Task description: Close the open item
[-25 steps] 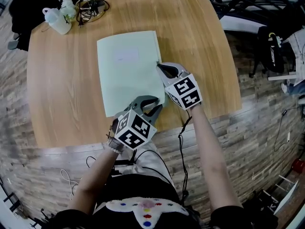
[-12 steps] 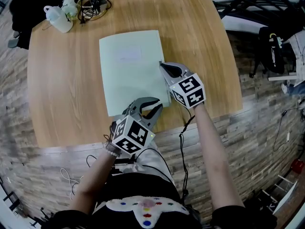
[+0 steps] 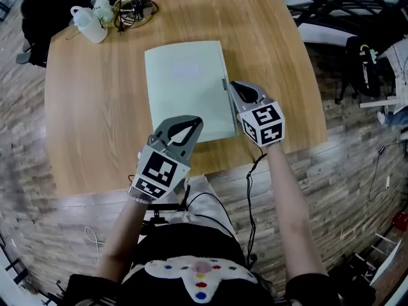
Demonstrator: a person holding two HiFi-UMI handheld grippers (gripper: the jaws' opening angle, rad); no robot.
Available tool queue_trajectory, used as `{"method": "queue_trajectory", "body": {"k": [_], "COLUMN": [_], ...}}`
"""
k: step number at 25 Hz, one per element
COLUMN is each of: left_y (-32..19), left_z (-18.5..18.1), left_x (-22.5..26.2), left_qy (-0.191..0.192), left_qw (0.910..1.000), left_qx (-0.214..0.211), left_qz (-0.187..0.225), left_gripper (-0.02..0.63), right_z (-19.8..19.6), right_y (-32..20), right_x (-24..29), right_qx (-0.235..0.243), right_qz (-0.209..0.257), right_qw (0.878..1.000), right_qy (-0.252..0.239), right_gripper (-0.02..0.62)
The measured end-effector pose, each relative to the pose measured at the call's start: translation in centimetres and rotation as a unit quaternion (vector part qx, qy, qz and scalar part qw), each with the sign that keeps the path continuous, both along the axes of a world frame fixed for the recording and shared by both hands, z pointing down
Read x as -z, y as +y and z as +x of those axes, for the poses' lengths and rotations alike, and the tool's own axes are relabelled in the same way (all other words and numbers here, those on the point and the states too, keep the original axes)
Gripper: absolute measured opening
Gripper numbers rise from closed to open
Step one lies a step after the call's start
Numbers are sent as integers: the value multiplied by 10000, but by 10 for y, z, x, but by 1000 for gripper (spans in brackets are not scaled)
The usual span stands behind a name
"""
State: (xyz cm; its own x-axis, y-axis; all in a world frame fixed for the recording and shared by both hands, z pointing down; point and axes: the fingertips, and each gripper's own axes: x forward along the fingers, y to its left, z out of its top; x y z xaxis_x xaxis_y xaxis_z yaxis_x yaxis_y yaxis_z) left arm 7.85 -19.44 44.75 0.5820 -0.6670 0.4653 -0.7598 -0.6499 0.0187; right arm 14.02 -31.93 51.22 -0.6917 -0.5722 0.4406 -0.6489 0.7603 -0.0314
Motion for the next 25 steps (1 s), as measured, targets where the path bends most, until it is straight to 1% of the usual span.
{"method": "queue_trajectory", "body": {"k": [6,10,15,18,22,25], "left_y": [3,10,25,38,54,65], "left_z": [-29,-44,-57,-63,-73,-77], "left_x": [43,72,111,129,141,148], "left_qy": [177,305,455,605,770,737], "left_qw": [9989,9967,9921,9896,9870,9848], "left_qx": [52,59,25,-106,-201,-335], "left_qz": [432,745,1168,1301,1399,1538], "left_gripper": [6,6,6,6,6,6], "right_z": [12,11,13,10,1,-4], "right_y": [30,62,108,134,164,183], "right_x": [51,94,133,153,174,187], "right_qx": [-605,-928,-1145,-1199,-1264,-1262], "right_qz": [421,753,1070,1236,1573,1798], "right_qw": [9972,9917,9855,9827,9779,9748], "right_qy": [-94,-473,-649,-674,-539,-389], "right_gripper": [8,8,8,8,8,9]}}
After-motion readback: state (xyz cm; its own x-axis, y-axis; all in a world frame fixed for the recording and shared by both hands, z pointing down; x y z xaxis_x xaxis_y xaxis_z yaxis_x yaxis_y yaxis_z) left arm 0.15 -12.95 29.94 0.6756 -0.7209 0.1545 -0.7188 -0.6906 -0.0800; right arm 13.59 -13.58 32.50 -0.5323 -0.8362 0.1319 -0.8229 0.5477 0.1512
